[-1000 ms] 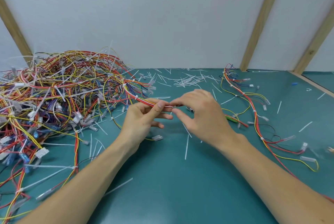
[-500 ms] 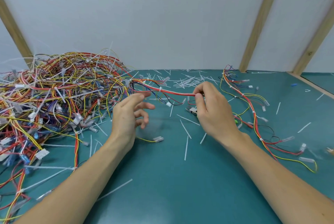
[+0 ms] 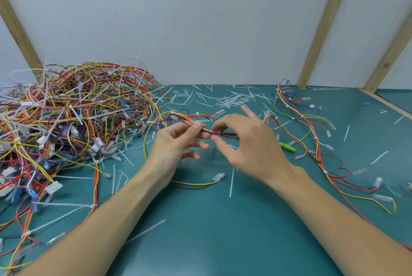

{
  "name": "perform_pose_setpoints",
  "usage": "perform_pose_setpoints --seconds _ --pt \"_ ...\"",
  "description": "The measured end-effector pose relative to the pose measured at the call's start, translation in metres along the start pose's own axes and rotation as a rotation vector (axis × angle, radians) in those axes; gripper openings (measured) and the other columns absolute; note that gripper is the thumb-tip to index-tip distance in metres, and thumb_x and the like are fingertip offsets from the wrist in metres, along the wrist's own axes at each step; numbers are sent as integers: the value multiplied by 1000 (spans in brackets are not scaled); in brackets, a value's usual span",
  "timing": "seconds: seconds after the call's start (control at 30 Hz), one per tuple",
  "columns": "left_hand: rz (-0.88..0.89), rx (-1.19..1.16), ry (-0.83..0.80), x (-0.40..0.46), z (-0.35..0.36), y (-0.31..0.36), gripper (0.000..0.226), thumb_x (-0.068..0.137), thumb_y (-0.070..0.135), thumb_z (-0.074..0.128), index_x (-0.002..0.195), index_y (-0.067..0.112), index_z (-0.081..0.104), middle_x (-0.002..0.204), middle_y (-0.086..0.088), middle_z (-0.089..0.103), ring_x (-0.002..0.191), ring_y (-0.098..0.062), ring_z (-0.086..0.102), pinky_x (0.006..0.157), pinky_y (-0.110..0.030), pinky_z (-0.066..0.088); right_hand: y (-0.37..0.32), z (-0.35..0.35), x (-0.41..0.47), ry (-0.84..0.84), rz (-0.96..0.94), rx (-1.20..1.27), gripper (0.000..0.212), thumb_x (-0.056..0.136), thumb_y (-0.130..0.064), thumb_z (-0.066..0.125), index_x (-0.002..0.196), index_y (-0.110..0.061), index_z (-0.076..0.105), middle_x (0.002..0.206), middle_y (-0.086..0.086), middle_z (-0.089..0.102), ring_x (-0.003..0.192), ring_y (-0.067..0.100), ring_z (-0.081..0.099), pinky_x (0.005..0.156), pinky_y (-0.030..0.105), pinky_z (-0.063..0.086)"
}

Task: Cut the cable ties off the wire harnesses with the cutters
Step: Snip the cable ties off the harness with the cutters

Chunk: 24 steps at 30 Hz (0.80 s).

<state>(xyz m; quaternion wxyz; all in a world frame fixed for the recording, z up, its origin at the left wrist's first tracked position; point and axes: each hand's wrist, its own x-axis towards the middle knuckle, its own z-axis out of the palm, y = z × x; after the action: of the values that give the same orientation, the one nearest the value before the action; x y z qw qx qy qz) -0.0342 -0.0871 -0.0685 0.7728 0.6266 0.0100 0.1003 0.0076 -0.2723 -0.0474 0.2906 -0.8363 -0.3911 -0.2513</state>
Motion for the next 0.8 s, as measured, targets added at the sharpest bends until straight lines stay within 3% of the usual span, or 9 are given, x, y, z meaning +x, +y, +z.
perform_pose_setpoints --seconds 0.1,0.17,0.23,0.33,0.47,0.57,0.7,0.8 --pt "-5 23 -68 0 0 0 25 80 35 74 96 17 77 89 -7 74 60 -16 63 47 -22 46 3 2 -2 24 19 41 2 94 -17 70 95 -17 68 89 -10 70 84 14 64 109 38 44" --pt "-10 -42 -21 3 0 0 19 81 31 72 95 18 75 82 -4 69 56 -14 58 45 -21 42 7 -2 -1 29 49 53 3 95 -15 68 95 -17 66 91 -9 68 87 16 63 88 41 52" --pt "-52 -121 74 5 -2 2 17 86 30 68 95 16 71 82 -2 70 56 -11 59 45 -20 42 12 -4 -1 22 82 70 4 96 -12 65 96 -16 64 93 -8 67 89 18 64 82 43 52" --pt "-172 -141 155 8 -6 5 29 98 39 56 98 13 68 94 -2 77 57 -9 63 43 -19 41 16 -4 -1 7 89 75 5 98 -10 63 98 -15 62 96 -7 65 90 19 62 82 44 51" --pt "-253 -136 155 7 -7 5 45 96 52 55 111 11 66 107 0 77 53 -5 60 42 -17 40 16 -4 -1 -4 58 75 7 97 -10 64 98 -17 63 97 -8 64 90 18 62 81 41 52" --pt "-211 -184 167 7 -8 4 39 92 48 62 112 15 67 110 3 77 50 -3 56 41 -15 36 16 -5 -1 -77 44 39 8 93 -11 69 96 -17 66 95 -7 65 89 18 61 83 39 50" --pt "-124 -143 200 8 -9 3 14 94 35 66 88 22 69 105 1 77 40 -5 36 38 -15 25 17 -1 -4 -160 52 -28 6 93 -19 70 97 -21 67 89 -12 63 89 14 54 86 33 43" --pt "-27 -79 181 6 -6 5 6 94 28 67 96 23 68 98 -1 76 40 -7 38 39 -16 26 11 1 -4 -116 80 23 13 93 -32 71 103 -25 69 97 -18 67 96 8 58 86 27 45"
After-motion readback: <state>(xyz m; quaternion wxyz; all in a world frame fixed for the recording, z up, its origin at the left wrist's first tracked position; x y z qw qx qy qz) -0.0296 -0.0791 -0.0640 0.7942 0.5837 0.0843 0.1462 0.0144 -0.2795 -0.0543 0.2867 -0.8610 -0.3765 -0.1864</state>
